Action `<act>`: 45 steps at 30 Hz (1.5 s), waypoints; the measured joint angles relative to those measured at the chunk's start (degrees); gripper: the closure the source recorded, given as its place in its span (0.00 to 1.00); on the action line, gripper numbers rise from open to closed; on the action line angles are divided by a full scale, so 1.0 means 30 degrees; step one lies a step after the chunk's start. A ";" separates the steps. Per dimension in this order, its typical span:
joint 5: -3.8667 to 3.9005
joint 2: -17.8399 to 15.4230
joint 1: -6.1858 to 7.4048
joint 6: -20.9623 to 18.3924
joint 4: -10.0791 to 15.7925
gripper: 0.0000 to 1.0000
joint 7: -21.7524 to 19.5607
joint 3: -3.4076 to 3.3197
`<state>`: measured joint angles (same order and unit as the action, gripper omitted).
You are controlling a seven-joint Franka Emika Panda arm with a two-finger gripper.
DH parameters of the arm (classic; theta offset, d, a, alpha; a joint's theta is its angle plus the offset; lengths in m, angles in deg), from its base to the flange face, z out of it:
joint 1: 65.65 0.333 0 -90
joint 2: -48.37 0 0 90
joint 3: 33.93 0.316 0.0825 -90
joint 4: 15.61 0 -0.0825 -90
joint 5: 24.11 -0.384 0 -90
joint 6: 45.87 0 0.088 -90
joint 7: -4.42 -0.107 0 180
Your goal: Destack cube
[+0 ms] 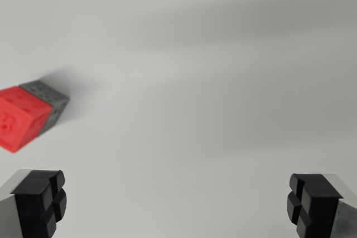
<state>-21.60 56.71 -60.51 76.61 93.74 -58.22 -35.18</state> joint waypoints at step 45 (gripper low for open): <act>-0.0244 0.3829 0.3897 0.1243 -0.1228 0.00 -1.1687 0.0424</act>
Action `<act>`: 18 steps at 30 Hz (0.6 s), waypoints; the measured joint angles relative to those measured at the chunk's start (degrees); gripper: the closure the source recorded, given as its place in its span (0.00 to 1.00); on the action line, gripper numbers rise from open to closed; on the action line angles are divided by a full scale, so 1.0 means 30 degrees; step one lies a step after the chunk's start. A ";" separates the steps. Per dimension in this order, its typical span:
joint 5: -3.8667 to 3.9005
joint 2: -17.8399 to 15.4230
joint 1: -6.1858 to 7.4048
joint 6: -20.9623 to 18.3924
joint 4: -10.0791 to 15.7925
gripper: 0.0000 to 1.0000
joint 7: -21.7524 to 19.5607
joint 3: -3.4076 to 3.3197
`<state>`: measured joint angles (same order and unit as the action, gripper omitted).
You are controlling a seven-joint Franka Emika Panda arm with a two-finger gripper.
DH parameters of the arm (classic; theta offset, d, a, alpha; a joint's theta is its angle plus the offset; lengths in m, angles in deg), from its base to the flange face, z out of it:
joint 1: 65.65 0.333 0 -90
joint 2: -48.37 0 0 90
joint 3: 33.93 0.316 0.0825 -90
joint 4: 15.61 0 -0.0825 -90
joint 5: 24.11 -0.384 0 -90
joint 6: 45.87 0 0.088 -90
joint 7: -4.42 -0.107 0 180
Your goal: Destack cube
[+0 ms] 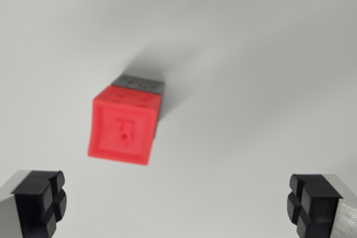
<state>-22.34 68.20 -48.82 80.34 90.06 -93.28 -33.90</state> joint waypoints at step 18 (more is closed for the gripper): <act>-0.0432 0.2258 0.1443 0.0642 -0.1352 0.00 -0.4101 0.0123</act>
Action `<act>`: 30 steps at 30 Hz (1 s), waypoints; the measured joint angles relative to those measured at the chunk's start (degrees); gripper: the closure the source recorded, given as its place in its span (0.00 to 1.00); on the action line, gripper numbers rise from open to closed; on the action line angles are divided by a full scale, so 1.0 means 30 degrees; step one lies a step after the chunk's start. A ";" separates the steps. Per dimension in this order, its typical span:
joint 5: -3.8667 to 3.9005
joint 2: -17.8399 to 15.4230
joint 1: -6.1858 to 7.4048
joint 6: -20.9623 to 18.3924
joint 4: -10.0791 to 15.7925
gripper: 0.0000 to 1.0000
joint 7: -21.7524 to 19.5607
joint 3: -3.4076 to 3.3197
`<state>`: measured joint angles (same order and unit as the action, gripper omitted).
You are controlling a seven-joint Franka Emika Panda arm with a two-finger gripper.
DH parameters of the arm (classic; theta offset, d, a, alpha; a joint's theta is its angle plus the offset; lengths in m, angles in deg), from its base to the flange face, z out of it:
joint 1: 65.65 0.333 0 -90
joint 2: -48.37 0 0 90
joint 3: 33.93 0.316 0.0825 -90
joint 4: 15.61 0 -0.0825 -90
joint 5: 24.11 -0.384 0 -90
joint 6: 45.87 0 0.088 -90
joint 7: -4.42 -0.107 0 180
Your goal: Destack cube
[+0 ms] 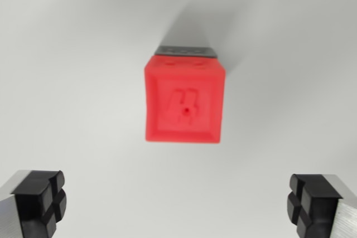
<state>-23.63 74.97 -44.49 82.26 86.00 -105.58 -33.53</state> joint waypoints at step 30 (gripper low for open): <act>-0.0003 0.3557 -0.0052 0.3846 0.0346 0.00 -0.0030 -0.0015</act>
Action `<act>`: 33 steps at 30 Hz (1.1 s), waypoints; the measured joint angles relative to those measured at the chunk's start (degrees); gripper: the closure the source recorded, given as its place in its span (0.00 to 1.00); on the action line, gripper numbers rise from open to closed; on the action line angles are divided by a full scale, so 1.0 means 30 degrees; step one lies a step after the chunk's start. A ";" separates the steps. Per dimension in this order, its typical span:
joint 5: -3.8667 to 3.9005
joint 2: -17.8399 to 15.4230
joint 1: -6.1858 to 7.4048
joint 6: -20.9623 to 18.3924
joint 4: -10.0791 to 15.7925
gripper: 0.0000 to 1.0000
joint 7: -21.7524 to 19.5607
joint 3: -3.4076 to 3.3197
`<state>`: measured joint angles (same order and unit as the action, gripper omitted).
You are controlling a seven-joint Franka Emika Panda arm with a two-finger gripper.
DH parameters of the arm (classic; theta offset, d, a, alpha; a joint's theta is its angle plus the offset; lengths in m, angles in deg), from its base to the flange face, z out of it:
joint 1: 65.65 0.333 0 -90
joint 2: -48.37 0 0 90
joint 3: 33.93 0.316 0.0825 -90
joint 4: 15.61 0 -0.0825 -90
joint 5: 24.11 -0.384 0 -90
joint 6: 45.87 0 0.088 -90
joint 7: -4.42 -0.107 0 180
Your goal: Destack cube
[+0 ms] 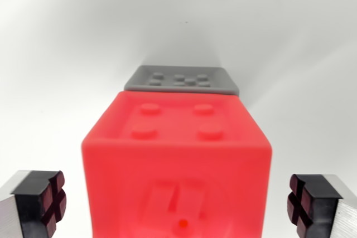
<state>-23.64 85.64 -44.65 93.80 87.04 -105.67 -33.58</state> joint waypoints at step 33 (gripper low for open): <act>0.0000 0.0644 0.0000 0.0529 -0.0142 1.00 -0.0008 0.0000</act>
<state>-23.64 87.57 -44.65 95.39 86.61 -105.69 -33.58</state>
